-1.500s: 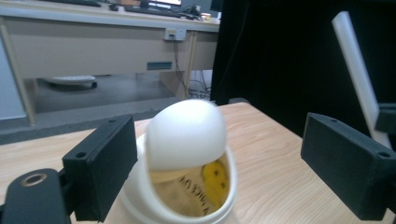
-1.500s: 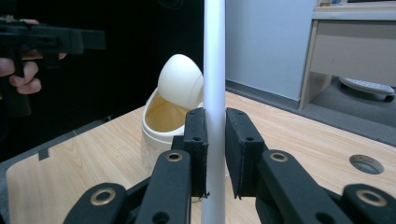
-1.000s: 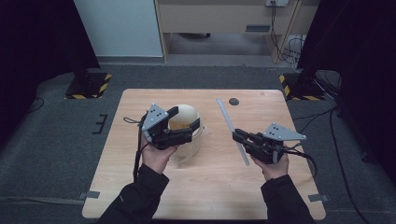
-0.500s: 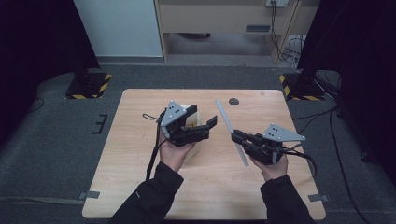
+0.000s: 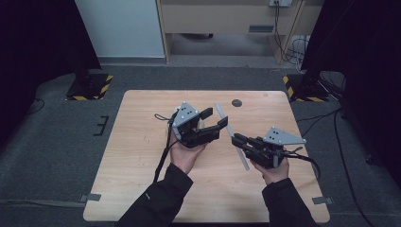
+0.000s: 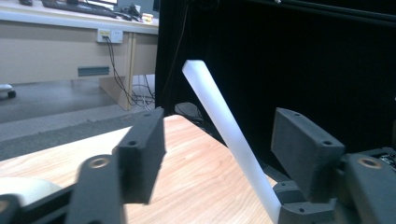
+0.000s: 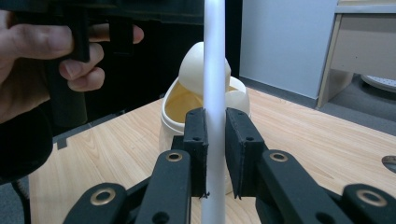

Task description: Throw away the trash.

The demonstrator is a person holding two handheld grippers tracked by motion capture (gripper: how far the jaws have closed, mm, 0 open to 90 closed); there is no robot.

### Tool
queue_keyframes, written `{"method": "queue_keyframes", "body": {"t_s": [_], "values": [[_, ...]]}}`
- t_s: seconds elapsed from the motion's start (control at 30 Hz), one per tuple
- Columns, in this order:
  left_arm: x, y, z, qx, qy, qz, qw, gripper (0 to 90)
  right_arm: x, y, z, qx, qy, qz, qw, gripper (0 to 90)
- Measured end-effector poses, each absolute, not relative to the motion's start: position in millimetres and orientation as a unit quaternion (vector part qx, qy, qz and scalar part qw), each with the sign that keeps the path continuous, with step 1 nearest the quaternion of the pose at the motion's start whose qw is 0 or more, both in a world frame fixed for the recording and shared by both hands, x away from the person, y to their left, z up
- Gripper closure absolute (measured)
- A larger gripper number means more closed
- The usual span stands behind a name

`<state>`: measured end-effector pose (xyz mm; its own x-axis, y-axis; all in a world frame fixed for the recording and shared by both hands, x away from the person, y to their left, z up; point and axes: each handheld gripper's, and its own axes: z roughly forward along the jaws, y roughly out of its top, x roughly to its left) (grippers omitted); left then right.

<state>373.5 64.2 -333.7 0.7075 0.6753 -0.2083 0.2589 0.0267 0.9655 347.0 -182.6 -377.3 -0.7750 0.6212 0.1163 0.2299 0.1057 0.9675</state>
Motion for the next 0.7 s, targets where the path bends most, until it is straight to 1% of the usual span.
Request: {"method": "queue_keyframes", "body": {"t_s": [0.13, 0.2, 0.23, 0.27, 0.3, 0.4, 0.7], "values": [[373.9, 61.1, -335.3, 0.683, 0.341, 0.156, 0.628, 45.3, 346.9, -182.6, -377.1, 0.292, 0.726, 0.602, 0.161, 79.3], [373.9, 59.8, -336.1, 0.685, 0.339, 0.149, 0.628, 51.0, 347.0, -182.3, -377.4, 0.291, 0.726, 0.602, 0.161, 79.3], [373.8, 59.1, -336.4, 0.685, 0.339, 0.146, 0.628, 57.0, 347.1, -182.1, -377.5, 0.290, 0.726, 0.602, 0.161, 79.3], [373.6, 58.7, -336.5, 0.686, 0.339, 0.143, 0.628, 60.0, 347.0, -182.1, -377.5, 0.290, 0.726, 0.603, 0.161, 79.3], [373.6, 58.4, -336.6, 0.686, 0.339, 0.140, 0.629, 60.0, 347.0, -182.1, -377.5, 0.290, 0.726, 0.603, 0.161, 79.3], [373.9, 57.0, -337.4, 0.687, 0.340, 0.132, 0.628, 67.7, 346.9, -182.2, -377.3, 0.289, 0.725, 0.604, 0.160, 79.3], [371.8, 54.9, -337.1, 0.682, 0.337, 0.102, 0.641, 76.5, 348.0, -179.0, -380.2, 0.289, 0.731, 0.598, 0.156, 79.0]]}}
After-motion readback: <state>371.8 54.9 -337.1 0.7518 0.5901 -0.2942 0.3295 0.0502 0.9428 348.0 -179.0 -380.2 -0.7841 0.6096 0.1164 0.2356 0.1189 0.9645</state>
